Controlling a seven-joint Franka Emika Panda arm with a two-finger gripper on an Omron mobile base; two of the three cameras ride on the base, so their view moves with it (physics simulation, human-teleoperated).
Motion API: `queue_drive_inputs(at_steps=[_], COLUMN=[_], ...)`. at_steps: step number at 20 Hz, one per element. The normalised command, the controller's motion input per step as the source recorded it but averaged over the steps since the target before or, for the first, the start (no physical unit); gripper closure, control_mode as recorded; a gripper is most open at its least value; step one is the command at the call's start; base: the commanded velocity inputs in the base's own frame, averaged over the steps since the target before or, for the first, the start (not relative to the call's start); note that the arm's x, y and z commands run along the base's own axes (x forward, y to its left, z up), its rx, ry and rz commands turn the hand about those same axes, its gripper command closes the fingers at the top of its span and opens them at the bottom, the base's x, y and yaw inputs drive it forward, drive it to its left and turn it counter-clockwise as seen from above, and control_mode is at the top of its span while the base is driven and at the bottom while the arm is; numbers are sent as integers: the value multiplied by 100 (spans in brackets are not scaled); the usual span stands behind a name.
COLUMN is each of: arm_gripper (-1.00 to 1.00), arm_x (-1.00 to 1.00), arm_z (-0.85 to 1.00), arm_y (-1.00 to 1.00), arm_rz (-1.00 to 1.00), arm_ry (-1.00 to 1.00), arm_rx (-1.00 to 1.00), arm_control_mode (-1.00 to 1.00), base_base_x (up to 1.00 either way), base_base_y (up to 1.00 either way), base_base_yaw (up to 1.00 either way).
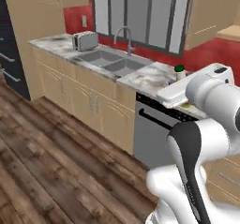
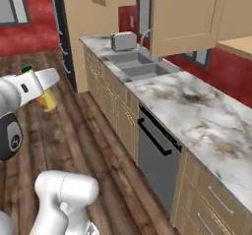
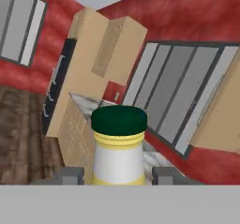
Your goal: Move the condiment bottle and mustard from the cabinet to the dining counter.
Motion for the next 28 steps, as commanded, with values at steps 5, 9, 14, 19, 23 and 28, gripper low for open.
queue_drive_inputs(at_steps=[5,9,14,19,23,28], arm_gripper=[100,100,100,100,100,100], arm_x=[0,0,0,0,0,0], arm_z=[0,0,0,0,0,0], arm_y=[0,0,0,0,0,0], arm_rz=[0,0,0,0,0,0], arm_ry=[0,0,0,0,0,0], arm_rx=[0,0,0,0,0,0], arm_control_mode=[100,100,100,100,100,100], base_base_x=[-8,-8,-11,3,57,89], base_base_y=[0,3,19,41,53,40], base_base_yaw=[100,100,100,93,34,1])
